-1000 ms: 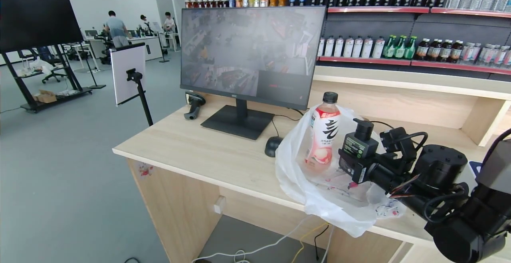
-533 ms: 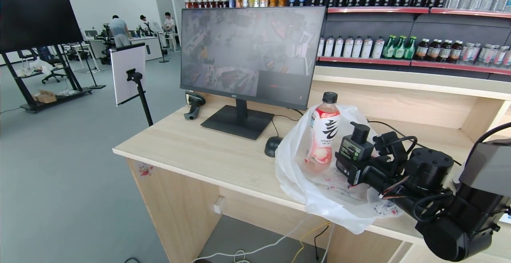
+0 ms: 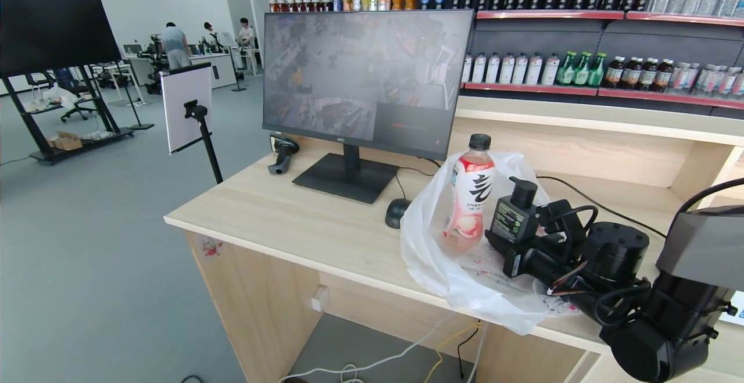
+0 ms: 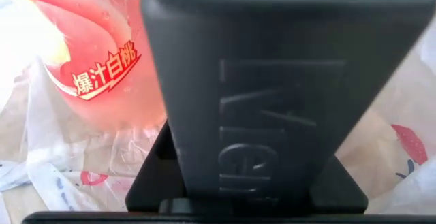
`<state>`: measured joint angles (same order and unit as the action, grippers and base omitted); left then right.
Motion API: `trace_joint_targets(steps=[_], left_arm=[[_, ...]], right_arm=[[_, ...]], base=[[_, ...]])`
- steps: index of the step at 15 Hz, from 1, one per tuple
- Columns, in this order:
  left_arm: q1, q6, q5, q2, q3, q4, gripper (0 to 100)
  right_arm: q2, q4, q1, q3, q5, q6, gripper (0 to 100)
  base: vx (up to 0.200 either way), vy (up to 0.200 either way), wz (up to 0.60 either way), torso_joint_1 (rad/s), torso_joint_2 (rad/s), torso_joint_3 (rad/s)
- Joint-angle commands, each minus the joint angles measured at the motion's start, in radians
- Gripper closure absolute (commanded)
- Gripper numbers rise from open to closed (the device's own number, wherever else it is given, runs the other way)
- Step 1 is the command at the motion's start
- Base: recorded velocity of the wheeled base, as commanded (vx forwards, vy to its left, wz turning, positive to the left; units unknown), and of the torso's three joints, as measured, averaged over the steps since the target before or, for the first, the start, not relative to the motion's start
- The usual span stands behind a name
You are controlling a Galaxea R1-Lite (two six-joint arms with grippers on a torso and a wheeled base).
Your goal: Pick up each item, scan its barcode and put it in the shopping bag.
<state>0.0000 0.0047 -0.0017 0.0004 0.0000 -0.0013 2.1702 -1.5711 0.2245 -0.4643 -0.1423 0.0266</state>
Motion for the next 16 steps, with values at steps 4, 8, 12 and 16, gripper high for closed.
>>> trace_joint_targets(steps=[4, 8, 12, 16], left_arm=[[0.0, 0.0, 0.0, 0.0, 0.0, 0.0, 0], [0.0, 0.0, 0.0, 0.0, 0.0, 0.0, 0], [0.0, 0.0, 0.0, 0.0, 0.0, 0.0, 0], [0.0, 0.0, 0.0, 0.0, 0.0, 0.0, 0]], right_arm=[[0.013, 0.0, -0.001, 0.003, 0.0, 0.001, 100], [-0.003, 0.0, -0.007, 0.004, 0.0, -0.001, 0], [-0.093, 0.0, -0.02, 0.042, 0.0, -0.001, 0], [-0.199, 0.0, -0.03, 0.122, 0.0, -0.001, 0]], base=[[0.0, 0.0, 0.0, 0.0, 0.0, 0.0], [0.0, 0.0, 0.0, 0.0, 0.0, 0.0], [0.0, 0.0, 0.0, 0.0, 0.0, 0.0], [0.0, 0.0, 0.0, 0.0, 0.0, 0.0]])
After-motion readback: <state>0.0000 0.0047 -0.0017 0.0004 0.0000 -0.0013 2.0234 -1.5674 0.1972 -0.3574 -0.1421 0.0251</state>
